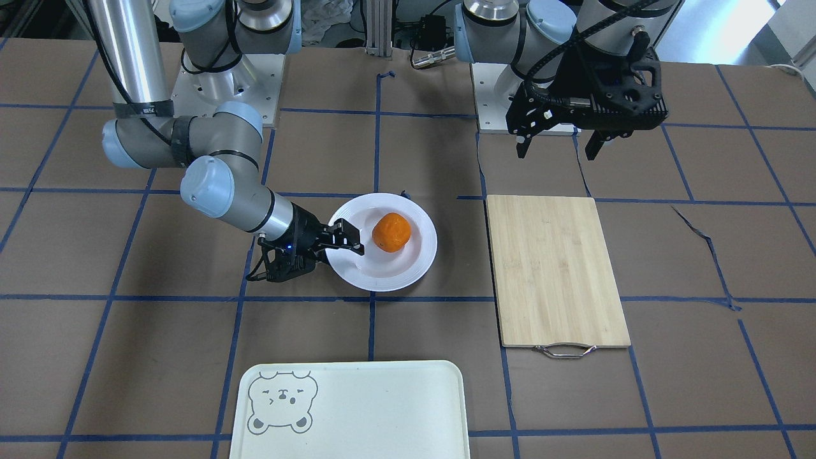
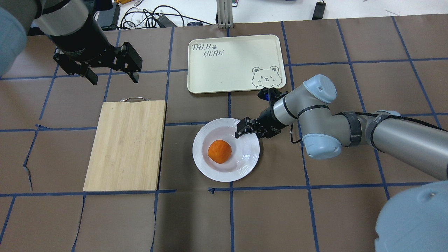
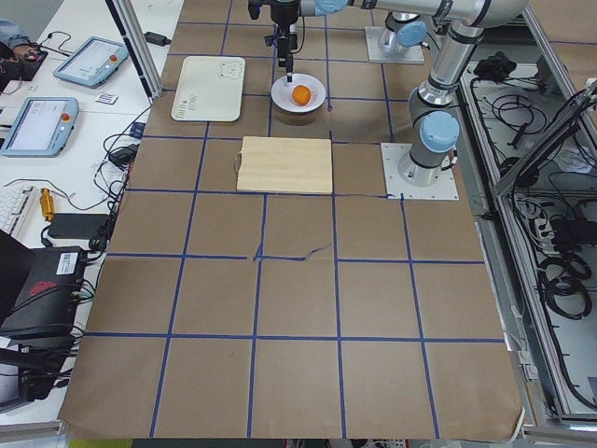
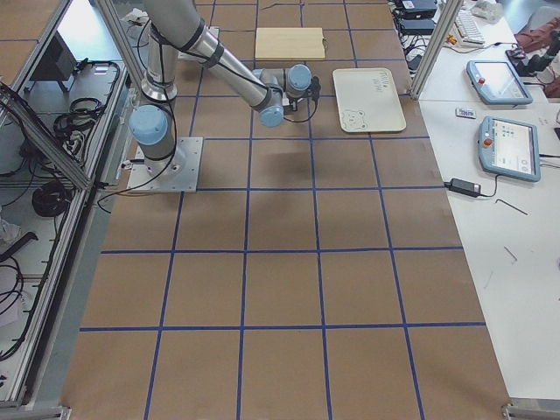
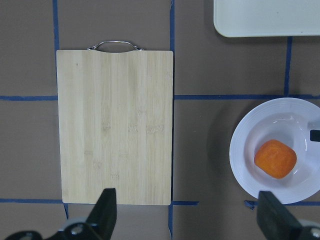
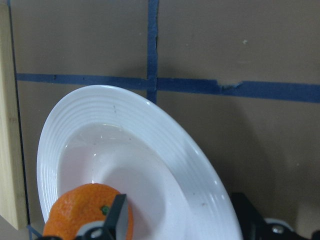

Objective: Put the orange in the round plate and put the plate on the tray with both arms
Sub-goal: 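Move the right gripper down to the rim of the white plate, then grip the plate rim with the right gripper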

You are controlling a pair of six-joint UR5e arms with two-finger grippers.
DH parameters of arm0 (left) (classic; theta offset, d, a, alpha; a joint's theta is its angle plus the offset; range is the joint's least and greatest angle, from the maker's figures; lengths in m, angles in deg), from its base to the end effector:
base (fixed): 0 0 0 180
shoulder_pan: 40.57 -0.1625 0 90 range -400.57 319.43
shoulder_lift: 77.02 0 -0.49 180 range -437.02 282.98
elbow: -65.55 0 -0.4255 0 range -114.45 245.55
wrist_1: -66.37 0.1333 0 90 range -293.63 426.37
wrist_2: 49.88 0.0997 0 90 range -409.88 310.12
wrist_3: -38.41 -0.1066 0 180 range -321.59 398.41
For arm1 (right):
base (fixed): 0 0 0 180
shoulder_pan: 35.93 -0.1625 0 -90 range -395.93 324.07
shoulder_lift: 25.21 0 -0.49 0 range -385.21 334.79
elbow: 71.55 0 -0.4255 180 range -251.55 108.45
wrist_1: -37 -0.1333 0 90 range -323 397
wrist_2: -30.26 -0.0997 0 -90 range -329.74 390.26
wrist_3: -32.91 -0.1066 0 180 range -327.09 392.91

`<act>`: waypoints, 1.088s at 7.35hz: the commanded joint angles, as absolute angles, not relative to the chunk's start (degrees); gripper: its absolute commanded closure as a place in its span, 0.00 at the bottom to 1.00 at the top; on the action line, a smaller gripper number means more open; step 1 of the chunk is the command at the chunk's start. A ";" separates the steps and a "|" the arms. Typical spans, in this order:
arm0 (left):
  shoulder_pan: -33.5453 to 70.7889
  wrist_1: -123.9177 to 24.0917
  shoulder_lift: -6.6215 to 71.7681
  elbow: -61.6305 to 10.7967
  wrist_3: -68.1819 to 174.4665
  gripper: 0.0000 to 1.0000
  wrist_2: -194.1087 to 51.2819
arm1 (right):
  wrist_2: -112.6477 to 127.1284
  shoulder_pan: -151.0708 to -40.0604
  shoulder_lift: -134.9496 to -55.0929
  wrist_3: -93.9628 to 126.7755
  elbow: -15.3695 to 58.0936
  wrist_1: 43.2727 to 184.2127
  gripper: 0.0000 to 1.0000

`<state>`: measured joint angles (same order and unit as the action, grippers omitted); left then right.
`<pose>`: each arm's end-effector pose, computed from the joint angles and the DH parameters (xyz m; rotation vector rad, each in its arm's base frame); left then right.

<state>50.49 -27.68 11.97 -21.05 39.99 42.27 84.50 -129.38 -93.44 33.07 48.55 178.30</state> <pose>-0.1388 -0.5135 0.5792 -0.0143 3.1042 -0.0111 0.2279 -0.5305 0.1954 -0.0753 2.5166 0.0358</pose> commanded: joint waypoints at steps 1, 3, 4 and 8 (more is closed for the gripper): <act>50.48 -27.68 11.57 -21.63 39.99 0.00 42.32 | 84.58 -129.54 -93.42 33.17 48.87 178.59 0.34; 50.39 -27.68 11.40 -21.81 39.99 0.00 42.32 | 84.75 -129.54 -92.20 33.17 48.87 179.99 0.51; 50.39 -27.68 11.40 -21.98 39.91 0.00 42.14 | 84.75 -129.54 -91.14 33.17 48.87 181.65 0.65; 50.22 -27.59 11.40 -22.07 39.91 0.00 41.97 | 84.58 -129.36 -91.74 33.08 47.38 181.92 1.00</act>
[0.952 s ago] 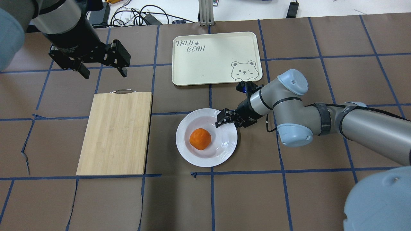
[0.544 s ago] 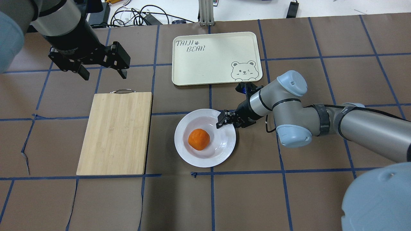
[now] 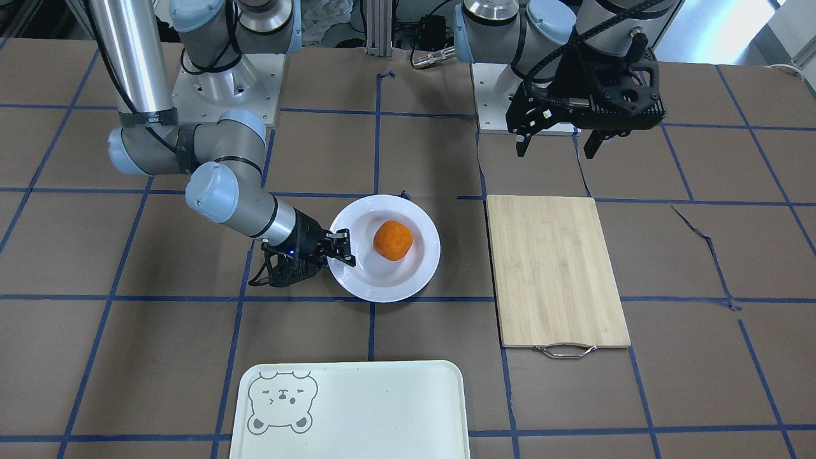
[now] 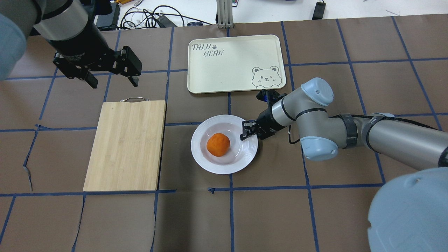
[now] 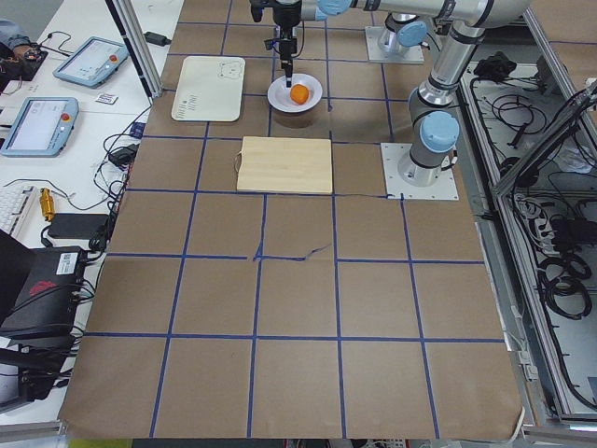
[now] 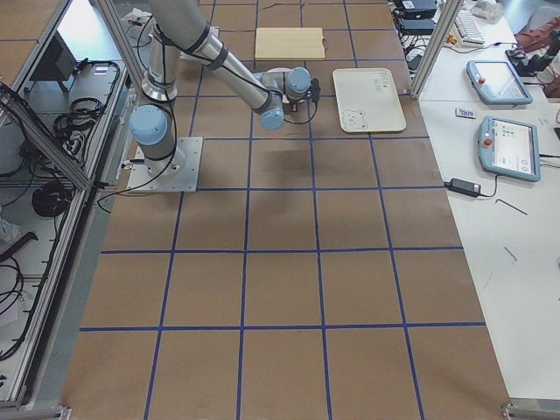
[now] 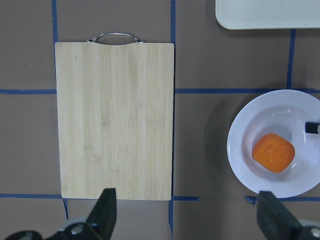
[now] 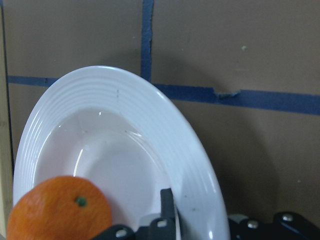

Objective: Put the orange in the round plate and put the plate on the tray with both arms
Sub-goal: 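Grip the plate rim with the right gripper, then slide the plate with the orange toward the bear tray with the right gripper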

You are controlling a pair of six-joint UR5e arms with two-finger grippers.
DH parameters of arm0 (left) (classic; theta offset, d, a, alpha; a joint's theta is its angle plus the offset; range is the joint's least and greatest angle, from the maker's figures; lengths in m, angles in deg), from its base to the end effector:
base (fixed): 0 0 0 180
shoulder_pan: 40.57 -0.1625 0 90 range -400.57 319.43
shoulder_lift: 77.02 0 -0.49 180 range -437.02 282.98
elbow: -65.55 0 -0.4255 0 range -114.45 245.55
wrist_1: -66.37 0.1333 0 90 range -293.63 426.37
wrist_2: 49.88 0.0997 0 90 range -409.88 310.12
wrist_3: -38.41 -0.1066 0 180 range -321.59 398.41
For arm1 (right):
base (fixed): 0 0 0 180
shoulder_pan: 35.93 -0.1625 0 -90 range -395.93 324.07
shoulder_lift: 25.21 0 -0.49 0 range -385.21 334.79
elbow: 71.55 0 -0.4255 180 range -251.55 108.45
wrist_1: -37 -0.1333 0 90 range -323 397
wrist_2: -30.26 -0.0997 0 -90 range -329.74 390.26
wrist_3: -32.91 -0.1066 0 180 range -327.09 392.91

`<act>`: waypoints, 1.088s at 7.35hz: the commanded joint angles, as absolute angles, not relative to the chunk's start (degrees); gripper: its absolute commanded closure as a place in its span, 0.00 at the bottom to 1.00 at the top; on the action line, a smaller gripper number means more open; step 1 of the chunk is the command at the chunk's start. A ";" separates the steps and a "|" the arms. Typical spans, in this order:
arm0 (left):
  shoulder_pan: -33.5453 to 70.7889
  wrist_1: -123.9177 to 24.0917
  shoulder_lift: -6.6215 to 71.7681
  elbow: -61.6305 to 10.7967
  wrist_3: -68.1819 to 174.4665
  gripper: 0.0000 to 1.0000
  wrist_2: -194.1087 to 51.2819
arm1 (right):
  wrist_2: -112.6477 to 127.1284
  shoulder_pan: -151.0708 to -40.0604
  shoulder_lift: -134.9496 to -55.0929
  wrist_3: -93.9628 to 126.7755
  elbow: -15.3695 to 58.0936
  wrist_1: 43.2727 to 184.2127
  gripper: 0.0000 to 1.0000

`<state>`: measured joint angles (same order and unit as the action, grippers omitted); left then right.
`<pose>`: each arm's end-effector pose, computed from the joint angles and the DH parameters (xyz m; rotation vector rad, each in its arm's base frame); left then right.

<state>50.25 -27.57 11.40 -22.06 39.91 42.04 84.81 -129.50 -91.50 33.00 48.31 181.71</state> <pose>-0.1370 -0.5088 0.5753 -0.0185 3.1080 -0.0019 0.2291 -0.5379 0.1840 -0.0886 2.5210 -0.0006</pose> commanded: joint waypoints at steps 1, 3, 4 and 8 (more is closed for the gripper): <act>50.22 -27.50 11.40 -22.07 39.91 0.00 41.97 | 84.58 -129.36 -91.75 33.08 45.98 182.01 1.00; 50.22 -27.50 11.40 -22.07 39.91 0.00 41.97 | 84.93 -129.19 -91.83 33.26 42.47 182.01 1.00; 50.22 -27.59 11.40 -22.07 39.99 0.00 41.97 | 84.50 -128.58 -91.83 32.82 39.66 182.02 1.00; 50.22 -27.59 11.40 -22.07 39.99 0.00 41.97 | 83.71 -126.65 -84.58 26.67 20.69 181.31 1.00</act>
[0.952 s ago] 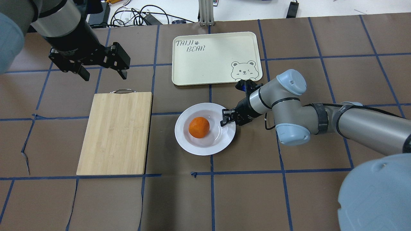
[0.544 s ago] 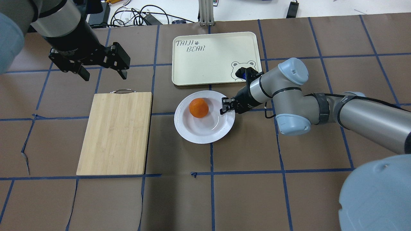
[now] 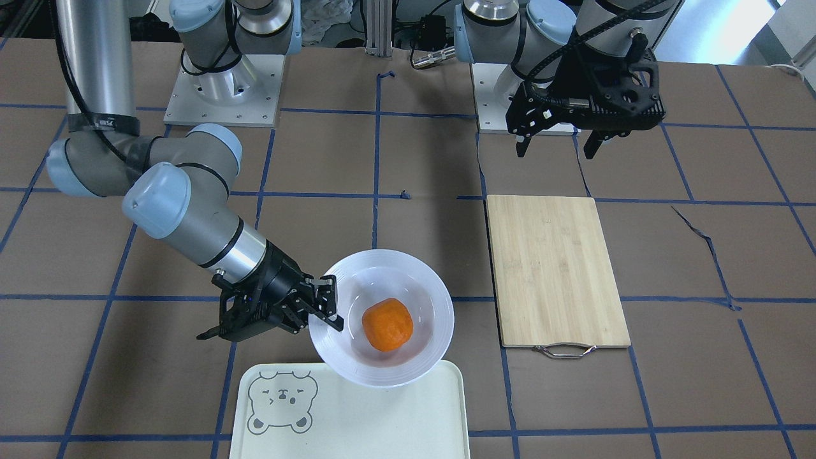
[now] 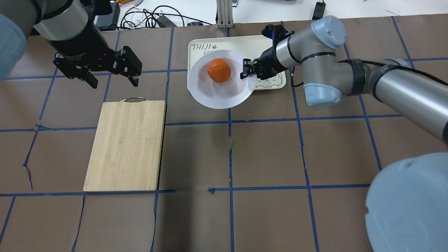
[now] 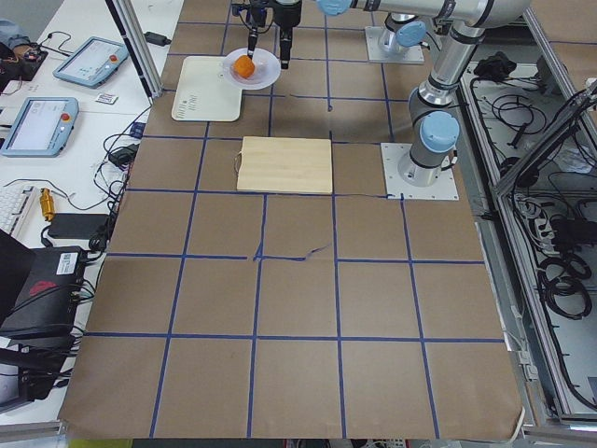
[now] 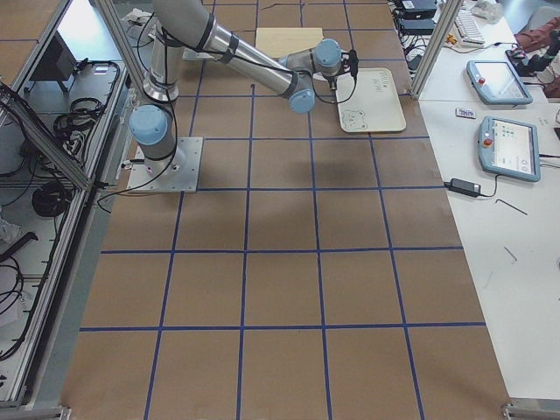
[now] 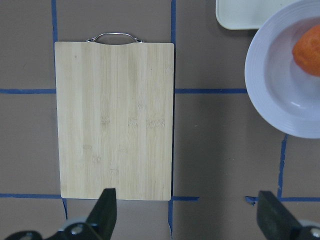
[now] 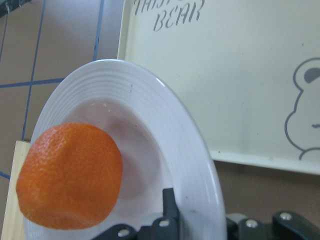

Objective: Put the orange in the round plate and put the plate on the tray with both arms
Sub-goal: 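Slide the plate with the orange toward the bear tray with the right gripper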

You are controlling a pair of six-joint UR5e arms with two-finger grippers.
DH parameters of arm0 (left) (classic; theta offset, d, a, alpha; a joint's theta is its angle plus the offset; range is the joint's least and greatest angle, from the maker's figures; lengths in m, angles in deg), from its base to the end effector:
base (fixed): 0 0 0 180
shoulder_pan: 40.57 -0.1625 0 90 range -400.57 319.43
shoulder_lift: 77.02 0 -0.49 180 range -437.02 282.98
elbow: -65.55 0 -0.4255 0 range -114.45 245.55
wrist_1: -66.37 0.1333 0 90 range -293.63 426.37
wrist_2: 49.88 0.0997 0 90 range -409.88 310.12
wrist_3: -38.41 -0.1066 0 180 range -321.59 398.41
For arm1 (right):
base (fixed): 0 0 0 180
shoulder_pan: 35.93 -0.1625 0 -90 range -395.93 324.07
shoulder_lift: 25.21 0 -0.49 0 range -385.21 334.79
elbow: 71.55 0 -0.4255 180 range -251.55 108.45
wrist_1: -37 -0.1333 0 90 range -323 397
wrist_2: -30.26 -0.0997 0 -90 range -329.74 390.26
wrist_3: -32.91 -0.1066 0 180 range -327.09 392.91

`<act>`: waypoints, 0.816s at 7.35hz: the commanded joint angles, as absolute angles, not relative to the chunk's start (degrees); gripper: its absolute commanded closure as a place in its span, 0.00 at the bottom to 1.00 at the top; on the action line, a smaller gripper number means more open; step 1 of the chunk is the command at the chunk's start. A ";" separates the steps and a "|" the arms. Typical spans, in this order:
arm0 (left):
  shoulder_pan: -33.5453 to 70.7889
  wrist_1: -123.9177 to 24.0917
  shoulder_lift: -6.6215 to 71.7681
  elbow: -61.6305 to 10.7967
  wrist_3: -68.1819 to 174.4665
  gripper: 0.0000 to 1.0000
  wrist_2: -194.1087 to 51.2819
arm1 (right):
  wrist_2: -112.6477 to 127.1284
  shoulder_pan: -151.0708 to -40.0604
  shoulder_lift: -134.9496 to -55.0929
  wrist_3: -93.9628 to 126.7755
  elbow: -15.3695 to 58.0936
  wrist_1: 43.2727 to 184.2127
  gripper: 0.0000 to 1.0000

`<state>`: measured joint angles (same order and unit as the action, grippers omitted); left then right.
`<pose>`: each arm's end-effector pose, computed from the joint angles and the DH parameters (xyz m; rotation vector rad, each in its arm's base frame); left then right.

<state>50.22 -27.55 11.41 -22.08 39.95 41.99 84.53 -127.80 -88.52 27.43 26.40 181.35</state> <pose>-0.1369 -0.5090 0.5750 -0.0204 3.1089 -0.0016 0.2181 -0.6865 0.3106 -0.0605 2.4775 -0.3778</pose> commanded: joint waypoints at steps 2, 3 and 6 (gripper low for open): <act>50.22 -27.50 11.40 -22.07 39.99 0.00 41.97 | 80.62 -124.71 -76.84 24.84 12.87 181.57 1.00; 50.22 -27.59 11.48 -22.07 39.91 0.00 41.97 | 80.19 -124.18 -74.02 24.73 9.87 181.49 1.00; 50.22 -27.50 11.48 -22.07 39.99 0.00 41.97 | 80.10 -124.09 -68.29 24.91 6.25 182.19 1.00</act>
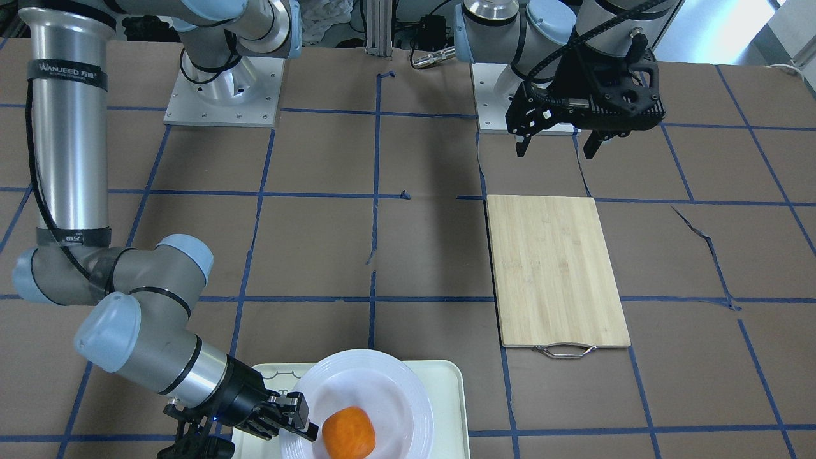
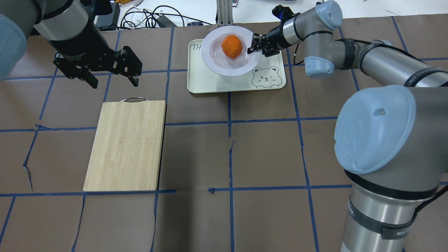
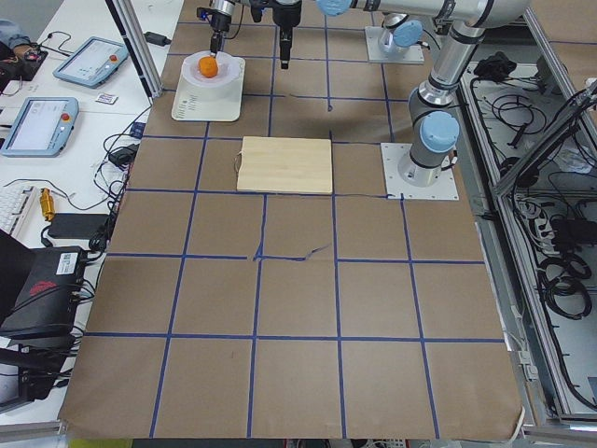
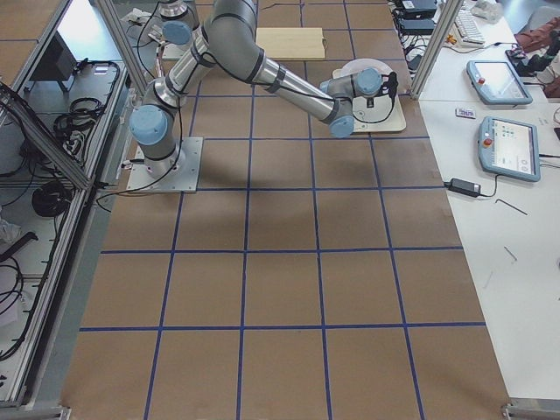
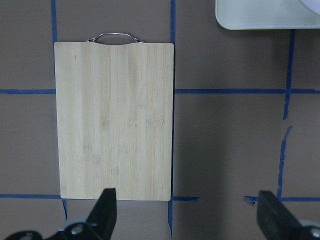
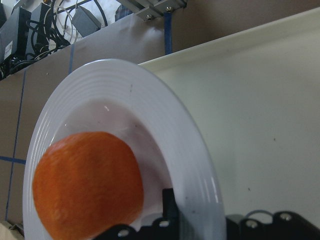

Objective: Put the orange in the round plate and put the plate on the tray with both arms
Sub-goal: 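Lower the plate onto the bear tray and open the right gripper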

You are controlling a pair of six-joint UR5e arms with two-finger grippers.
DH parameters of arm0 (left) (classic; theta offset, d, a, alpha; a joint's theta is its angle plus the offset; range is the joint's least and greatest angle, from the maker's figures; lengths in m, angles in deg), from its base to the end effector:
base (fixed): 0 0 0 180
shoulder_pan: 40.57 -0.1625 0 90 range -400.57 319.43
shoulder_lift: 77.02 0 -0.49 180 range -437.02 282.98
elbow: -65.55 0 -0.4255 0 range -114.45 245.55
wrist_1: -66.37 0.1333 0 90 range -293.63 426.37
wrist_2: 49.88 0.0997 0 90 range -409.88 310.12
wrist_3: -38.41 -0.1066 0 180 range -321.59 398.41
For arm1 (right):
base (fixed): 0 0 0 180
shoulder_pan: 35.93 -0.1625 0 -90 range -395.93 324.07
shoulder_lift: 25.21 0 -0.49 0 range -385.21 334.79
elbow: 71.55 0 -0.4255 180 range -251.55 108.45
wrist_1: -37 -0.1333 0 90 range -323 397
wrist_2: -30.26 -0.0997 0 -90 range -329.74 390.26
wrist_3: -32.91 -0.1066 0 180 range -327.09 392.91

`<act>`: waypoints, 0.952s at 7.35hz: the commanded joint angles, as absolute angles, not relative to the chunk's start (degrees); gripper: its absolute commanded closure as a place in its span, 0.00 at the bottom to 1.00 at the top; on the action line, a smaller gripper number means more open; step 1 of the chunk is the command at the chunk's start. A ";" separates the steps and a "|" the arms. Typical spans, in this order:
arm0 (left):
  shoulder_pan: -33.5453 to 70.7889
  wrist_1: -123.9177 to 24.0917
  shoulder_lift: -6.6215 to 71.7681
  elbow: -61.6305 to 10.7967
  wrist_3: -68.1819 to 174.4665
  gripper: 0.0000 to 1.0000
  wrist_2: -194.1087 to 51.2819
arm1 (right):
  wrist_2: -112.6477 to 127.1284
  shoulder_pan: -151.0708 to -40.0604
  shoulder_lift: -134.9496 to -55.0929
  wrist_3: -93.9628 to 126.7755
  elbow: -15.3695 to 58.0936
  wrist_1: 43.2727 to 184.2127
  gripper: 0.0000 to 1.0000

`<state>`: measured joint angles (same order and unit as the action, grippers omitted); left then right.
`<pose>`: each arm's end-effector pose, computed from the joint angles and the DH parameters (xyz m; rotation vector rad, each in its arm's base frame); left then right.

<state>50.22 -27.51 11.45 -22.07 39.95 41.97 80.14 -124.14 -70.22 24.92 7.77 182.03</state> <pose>-0.1369 -0.5093 0.5748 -0.0204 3.1093 -0.0018 0.1763 -0.8259 0.2282 0.0449 2.4029 -0.3904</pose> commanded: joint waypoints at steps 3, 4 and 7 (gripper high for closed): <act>50.22 -27.50 11.40 -22.07 39.99 0.00 41.97 | 80.53 -124.26 -66.35 25.09 6.15 182.19 1.00; 50.22 -27.50 11.48 -22.07 39.99 0.00 41.88 | 80.45 -124.44 -66.17 25.00 6.15 182.19 1.00; 50.22 -27.50 11.48 -22.07 39.91 0.00 41.97 | 80.97 -124.79 -65.38 25.00 6.24 182.10 0.81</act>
